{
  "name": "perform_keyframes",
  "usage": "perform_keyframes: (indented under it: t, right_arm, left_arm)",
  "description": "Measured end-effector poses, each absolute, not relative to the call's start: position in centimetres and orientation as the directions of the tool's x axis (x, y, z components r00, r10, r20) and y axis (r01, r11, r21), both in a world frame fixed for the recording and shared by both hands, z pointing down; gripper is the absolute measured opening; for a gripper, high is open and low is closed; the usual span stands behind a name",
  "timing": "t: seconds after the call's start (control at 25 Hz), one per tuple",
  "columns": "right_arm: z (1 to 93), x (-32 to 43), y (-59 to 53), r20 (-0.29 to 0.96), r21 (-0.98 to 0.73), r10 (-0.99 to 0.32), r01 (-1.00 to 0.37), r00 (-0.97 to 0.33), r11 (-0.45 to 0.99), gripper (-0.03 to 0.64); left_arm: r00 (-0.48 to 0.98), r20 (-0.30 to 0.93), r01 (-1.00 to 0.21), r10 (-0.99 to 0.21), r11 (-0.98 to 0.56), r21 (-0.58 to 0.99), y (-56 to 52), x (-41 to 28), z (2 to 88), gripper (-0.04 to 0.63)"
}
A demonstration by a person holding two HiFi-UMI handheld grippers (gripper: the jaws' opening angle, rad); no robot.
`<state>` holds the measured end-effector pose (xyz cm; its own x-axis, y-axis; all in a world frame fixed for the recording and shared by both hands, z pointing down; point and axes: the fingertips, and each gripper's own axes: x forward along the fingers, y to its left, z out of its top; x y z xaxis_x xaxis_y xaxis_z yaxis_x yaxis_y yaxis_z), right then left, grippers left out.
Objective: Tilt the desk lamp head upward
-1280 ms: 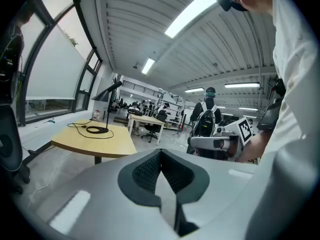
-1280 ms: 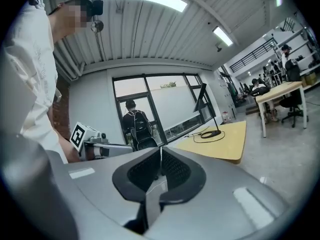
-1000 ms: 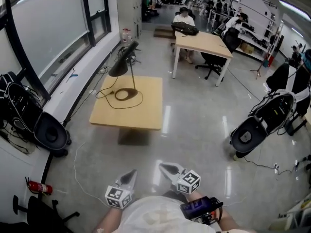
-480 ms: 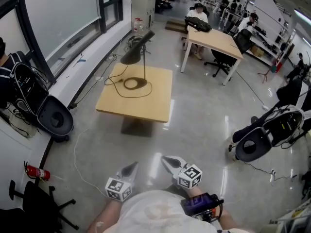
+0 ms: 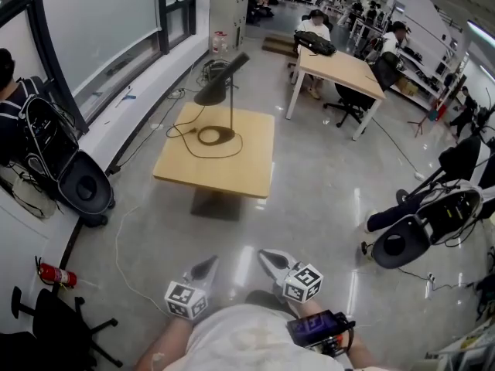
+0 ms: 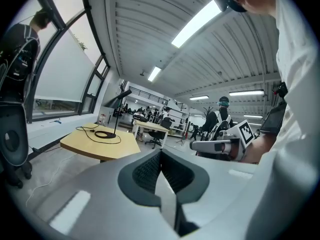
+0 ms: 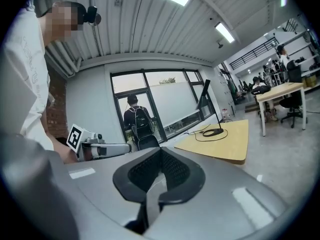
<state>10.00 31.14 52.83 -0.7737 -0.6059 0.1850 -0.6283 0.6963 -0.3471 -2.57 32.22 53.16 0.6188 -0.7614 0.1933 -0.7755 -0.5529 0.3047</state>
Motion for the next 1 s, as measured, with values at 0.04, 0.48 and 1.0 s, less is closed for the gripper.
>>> perform_keyframes:
  t: [0.04, 0.48, 1.0]
  right_arm:
    - [52.8, 9.9, 31.2, 0.187, -0.342, -0.605, -0.628, -0.774, 0.699, 0.014]
    - [54.1, 6.6, 27.4, 0.189, -0.379, -0.553, -0.579, -0.812, 0.722, 0.014]
    - [53.7, 4.2, 18.3, 0.155, -0.382, -0.482, -0.503, -0.862, 0.776, 0.012]
  left_arm:
    - [0.615, 0.195, -0.779, -0.764, -0.550, 0.302, 32.2, -2.8, 53.3, 0.002]
    - [0.546, 0.253, -0.825, -0.798, -0.462, 0.324, 30.8, -6.4, 55.7, 0.002]
    - [0.488, 0.277, -0.865, -0.827, -0.418, 0.277, 23.1, -7.5, 54.1, 0.002]
